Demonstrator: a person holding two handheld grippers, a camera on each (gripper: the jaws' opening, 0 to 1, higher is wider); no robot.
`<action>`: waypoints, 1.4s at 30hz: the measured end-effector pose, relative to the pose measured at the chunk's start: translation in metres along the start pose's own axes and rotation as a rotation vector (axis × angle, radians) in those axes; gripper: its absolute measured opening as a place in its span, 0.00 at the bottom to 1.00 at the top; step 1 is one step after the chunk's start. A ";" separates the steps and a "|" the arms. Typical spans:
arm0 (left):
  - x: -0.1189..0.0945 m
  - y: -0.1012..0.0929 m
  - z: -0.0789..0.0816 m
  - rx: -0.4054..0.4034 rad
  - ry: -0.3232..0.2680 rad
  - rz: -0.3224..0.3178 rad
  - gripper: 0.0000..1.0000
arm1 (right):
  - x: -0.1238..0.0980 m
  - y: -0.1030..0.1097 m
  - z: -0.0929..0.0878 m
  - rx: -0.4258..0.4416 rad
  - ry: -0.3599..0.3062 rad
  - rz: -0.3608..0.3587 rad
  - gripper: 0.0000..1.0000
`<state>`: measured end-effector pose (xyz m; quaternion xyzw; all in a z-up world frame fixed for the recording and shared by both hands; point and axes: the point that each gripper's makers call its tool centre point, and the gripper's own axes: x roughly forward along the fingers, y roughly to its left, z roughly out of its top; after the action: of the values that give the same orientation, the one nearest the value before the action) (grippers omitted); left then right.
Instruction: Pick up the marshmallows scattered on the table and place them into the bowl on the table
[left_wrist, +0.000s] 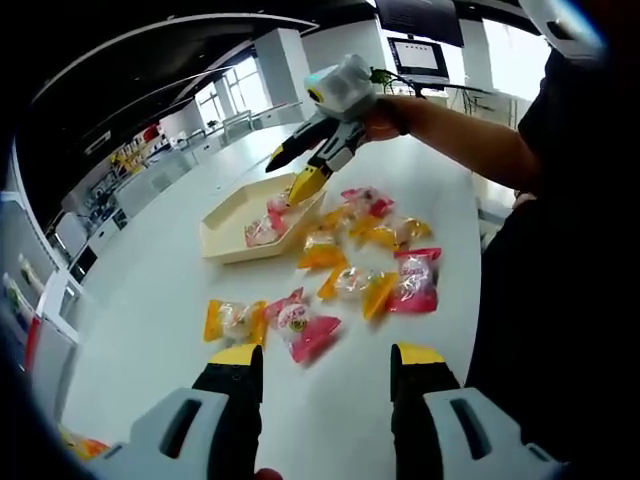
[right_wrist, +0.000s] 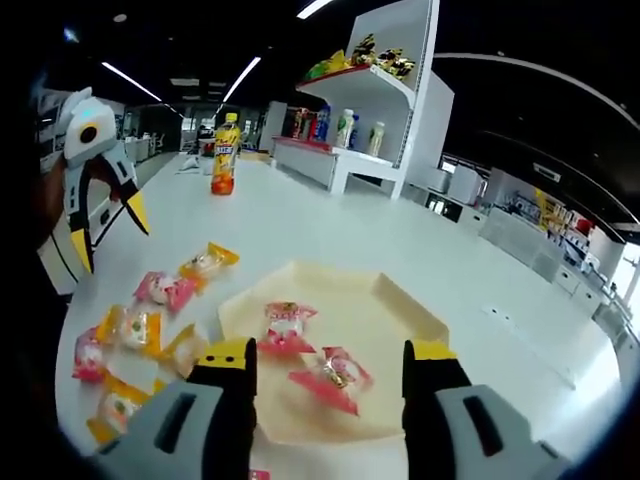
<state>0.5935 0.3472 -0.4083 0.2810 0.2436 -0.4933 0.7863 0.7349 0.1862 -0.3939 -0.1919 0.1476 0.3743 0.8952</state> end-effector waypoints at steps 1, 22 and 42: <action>0.000 0.000 0.000 0.001 0.000 0.001 0.50 | 0.000 0.000 0.000 0.000 0.000 0.001 0.58; 0.004 -0.003 0.006 0.018 0.000 -0.013 0.50 | -0.007 0.002 -0.002 0.036 -0.003 0.009 0.57; 0.004 -0.006 0.005 0.021 0.003 -0.017 0.50 | -0.014 -0.001 -0.012 0.047 0.016 -0.002 0.57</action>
<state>0.5906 0.3388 -0.4084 0.2881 0.2421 -0.5022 0.7786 0.7250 0.1716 -0.3983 -0.1742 0.1634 0.3684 0.8985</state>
